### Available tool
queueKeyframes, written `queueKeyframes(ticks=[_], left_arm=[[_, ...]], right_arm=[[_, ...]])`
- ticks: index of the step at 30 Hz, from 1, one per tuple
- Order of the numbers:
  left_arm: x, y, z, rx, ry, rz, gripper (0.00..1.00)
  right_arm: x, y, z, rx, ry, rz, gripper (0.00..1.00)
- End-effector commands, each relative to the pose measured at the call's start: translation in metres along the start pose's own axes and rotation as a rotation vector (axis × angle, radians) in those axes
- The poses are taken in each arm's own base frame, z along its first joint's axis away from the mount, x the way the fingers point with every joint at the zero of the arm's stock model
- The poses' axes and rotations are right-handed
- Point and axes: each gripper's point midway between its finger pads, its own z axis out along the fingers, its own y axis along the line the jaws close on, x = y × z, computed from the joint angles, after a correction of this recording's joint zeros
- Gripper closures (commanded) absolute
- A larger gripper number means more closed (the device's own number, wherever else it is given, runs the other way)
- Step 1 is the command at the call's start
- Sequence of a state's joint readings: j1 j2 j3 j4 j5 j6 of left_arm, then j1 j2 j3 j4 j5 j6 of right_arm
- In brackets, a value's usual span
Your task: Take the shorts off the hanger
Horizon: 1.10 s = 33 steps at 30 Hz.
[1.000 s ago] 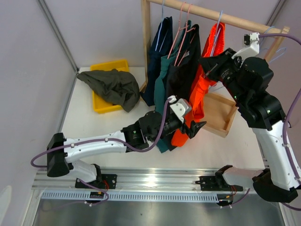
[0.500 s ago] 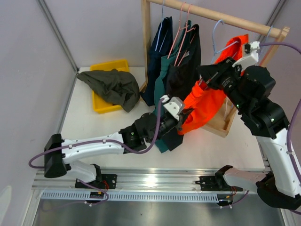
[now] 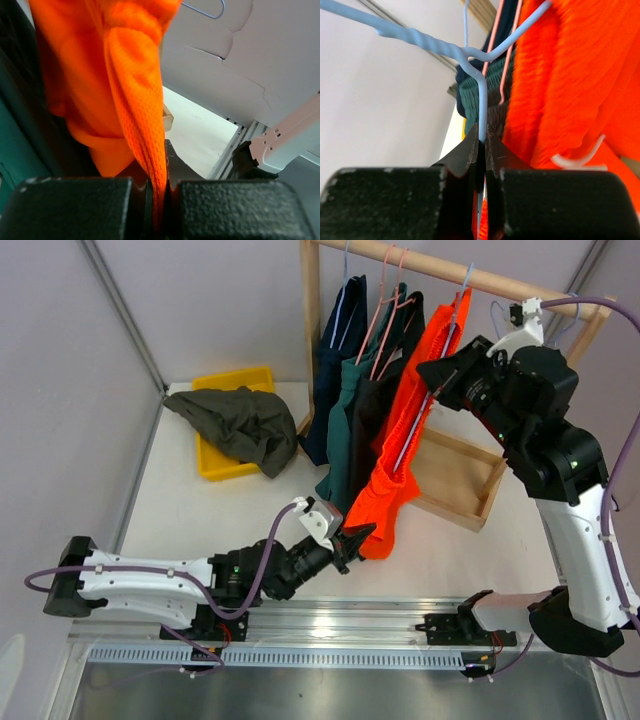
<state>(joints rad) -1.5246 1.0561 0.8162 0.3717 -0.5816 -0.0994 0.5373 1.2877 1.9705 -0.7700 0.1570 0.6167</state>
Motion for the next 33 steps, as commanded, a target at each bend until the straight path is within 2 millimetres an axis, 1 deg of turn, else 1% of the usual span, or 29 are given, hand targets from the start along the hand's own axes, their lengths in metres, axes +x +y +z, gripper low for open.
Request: queueKeyframes(ticks=[1,2,3,5,7,8,9,10,11,12,14,15,16,17,18,19,20,21,22,23,24,25,26,27,28,29,31,32,33], left_arm=[[0.010,-0.005,-0.013,-0.005,0.036,-0.061,1.00],[0.009,-0.004,-0.014,-0.012,0.031,-0.064,1.00],[0.015,-0.003,-0.016,-0.016,0.037,-0.057,1.00],[0.015,0.000,-0.016,-0.029,0.022,-0.062,1.00],[0.029,0.007,-0.013,-0.069,0.047,-0.034,1.00],[0.039,0.009,-0.009,-0.082,0.066,-0.024,1.00],[0.067,0.015,0.000,-0.112,0.137,0.020,1.00],[0.081,0.013,0.003,-0.110,0.165,0.020,1.00],[0.089,0.011,0.007,-0.106,0.176,0.024,1.00],[0.109,0.009,0.008,-0.098,0.199,0.027,1.00],[0.115,0.003,0.011,-0.082,0.193,-0.015,1.00],[0.126,0.004,0.015,-0.088,0.206,-0.007,1.00],[0.128,0.007,0.020,-0.098,0.201,-0.013,1.00],[0.117,0.002,0.033,-0.100,0.182,-0.025,1.00],[0.116,0.013,0.042,-0.129,0.182,-0.009,1.00],[0.123,0.018,0.050,-0.141,0.199,0.036,1.00],[0.098,0.012,0.066,-0.129,0.154,0.024,1.00],[0.091,0.025,0.077,-0.154,0.142,0.038,1.00],[0.091,0.032,0.085,-0.163,0.152,0.076,1.00],[0.060,0.026,0.102,-0.133,0.100,0.057,1.00],[0.051,0.043,0.112,-0.159,0.090,0.078,1.00],[0.041,0.047,0.124,-0.164,0.081,0.089,1.00],[0.018,0.061,0.138,-0.190,0.044,0.089,1.00],[0.012,0.066,0.145,-0.188,0.045,0.107,1.00],[0.009,0.075,0.151,-0.204,0.051,0.119,1.00],[-0.018,0.088,0.167,-0.234,0.019,0.115,1.00],[-0.025,0.099,0.179,-0.235,0.021,0.120,1.00],[-0.049,0.111,0.192,-0.254,-0.013,0.114,1.00],[-0.053,0.116,0.197,-0.260,-0.013,0.116,1.00]], right_arm=[[-0.091,0.017,-0.025,-0.033,-0.336,-0.041,1.00],[-0.091,0.015,-0.025,-0.027,-0.336,-0.040,1.00],[-0.092,0.014,-0.025,-0.026,-0.339,-0.040,1.00],[-0.092,0.014,-0.026,-0.026,-0.341,-0.037,1.00],[-0.096,0.017,-0.028,-0.039,-0.347,-0.027,1.00],[-0.097,0.019,-0.028,-0.046,-0.348,-0.025,1.00],[-0.105,0.026,-0.035,-0.070,-0.363,-0.013,1.00],[-0.108,0.027,-0.036,-0.070,-0.362,-0.011,1.00],[-0.108,0.028,-0.031,-0.070,-0.356,-0.012,1.00],[-0.120,0.036,-0.041,-0.094,-0.383,-0.003,1.00],[-0.120,0.039,-0.043,-0.099,-0.365,0.010,1.00],[-0.120,0.041,-0.044,-0.105,-0.358,0.019,1.00],[-0.119,0.047,-0.050,-0.135,-0.337,0.053,1.00],[-0.115,0.051,-0.052,-0.158,-0.318,0.078,1.00],[-0.114,0.057,-0.065,-0.194,-0.311,0.105,1.00],[-0.098,0.058,-0.059,-0.217,-0.252,0.153,1.00],[-0.089,0.059,-0.062,-0.232,-0.224,0.183,1.00],[-0.082,0.058,-0.065,-0.244,-0.202,0.212,1.00],[-0.066,0.056,-0.072,-0.269,-0.161,0.240,1.00],[-0.059,0.058,-0.076,-0.291,-0.135,0.305,1.00],[-0.054,0.064,-0.082,-0.344,-0.117,0.335,1.00],[-0.037,0.064,-0.090,-0.377,-0.057,0.364,1.00],[-0.031,0.067,-0.094,-0.393,-0.020,0.431,1.00],[-0.027,0.072,-0.100,-0.430,0.007,0.463,1.00],[-0.024,0.075,-0.110,-0.456,0.030,0.492,1.00],[-0.018,0.074,-0.111,-0.456,0.054,0.516,1.00],[-0.016,0.083,-0.126,-0.505,0.094,0.571,1.00],[-0.014,0.084,-0.129,-0.517,0.111,0.580,1.00],[-0.013,0.088,-0.132,-0.532,0.129,0.608,1.00]])
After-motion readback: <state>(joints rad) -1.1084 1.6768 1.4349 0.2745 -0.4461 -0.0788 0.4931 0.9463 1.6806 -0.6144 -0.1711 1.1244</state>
